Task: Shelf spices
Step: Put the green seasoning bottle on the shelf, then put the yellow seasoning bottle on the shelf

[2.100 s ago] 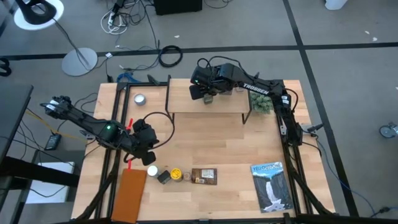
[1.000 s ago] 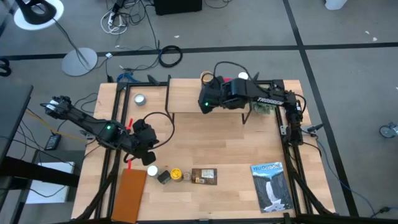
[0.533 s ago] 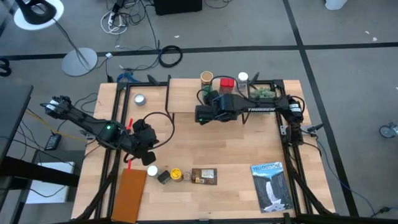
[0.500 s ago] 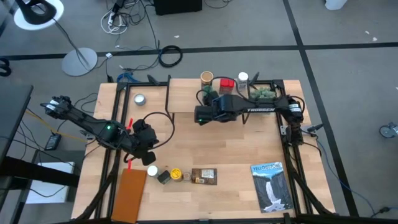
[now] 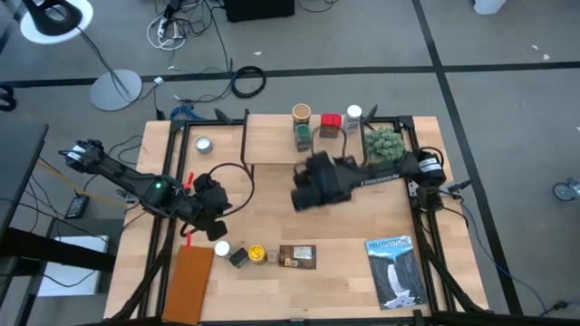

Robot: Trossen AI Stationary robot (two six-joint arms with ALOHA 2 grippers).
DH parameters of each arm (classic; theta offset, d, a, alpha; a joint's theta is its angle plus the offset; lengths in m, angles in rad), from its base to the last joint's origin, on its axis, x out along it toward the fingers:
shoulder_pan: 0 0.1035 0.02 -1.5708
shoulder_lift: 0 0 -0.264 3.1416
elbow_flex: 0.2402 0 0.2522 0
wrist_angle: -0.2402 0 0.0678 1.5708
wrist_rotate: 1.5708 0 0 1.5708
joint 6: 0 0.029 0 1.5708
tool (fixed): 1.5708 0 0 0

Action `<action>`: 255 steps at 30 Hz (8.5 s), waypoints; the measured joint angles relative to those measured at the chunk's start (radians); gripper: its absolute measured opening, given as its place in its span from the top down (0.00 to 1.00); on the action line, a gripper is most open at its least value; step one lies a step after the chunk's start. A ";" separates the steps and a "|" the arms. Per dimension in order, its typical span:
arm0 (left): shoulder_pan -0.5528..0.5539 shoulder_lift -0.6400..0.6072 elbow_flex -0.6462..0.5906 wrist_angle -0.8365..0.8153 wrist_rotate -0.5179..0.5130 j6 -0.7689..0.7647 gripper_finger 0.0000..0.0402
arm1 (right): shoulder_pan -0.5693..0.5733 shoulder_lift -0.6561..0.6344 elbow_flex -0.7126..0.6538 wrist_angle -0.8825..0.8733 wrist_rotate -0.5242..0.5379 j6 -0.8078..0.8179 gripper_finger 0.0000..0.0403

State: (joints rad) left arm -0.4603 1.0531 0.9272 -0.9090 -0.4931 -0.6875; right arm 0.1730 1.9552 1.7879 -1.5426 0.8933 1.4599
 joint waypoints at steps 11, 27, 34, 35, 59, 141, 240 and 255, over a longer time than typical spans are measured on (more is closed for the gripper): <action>0.000 0.000 0.000 0.001 0.000 0.003 0.99 | 0.241 -0.032 -0.257 0.065 0.032 0.275 0.16; 0.000 0.000 0.000 0.028 -0.004 0.003 0.99 | 0.261 -0.029 -0.296 0.310 -0.185 0.270 0.16; 0.000 0.000 0.000 0.028 -0.006 0.003 0.99 | 0.266 -0.033 -0.249 0.333 -0.203 0.143 0.39; 0.000 0.000 0.000 0.028 -0.006 0.003 0.99 | 0.266 -0.033 -0.237 0.314 -0.201 0.130 0.47; 0.000 0.000 0.000 0.029 -0.012 0.003 0.99 | -0.155 -0.198 -0.105 0.357 -0.249 -0.390 1.00; 0.000 0.000 0.000 0.028 -0.015 0.021 0.99 | -0.269 -0.198 -0.106 0.545 -0.320 -0.756 1.00; 0.002 0.217 0.000 0.490 0.045 0.162 0.39 | 0.351 -0.223 -0.636 1.518 -0.446 -0.763 0.91; 0.002 0.217 0.000 0.499 0.031 0.160 0.39 | 0.351 -0.223 -0.636 1.517 -0.451 -0.763 0.91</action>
State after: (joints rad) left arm -0.4583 1.2705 0.9276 -0.4095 -0.4622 -0.5270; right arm 0.5243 1.7321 1.1515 -0.0251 0.4423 0.6968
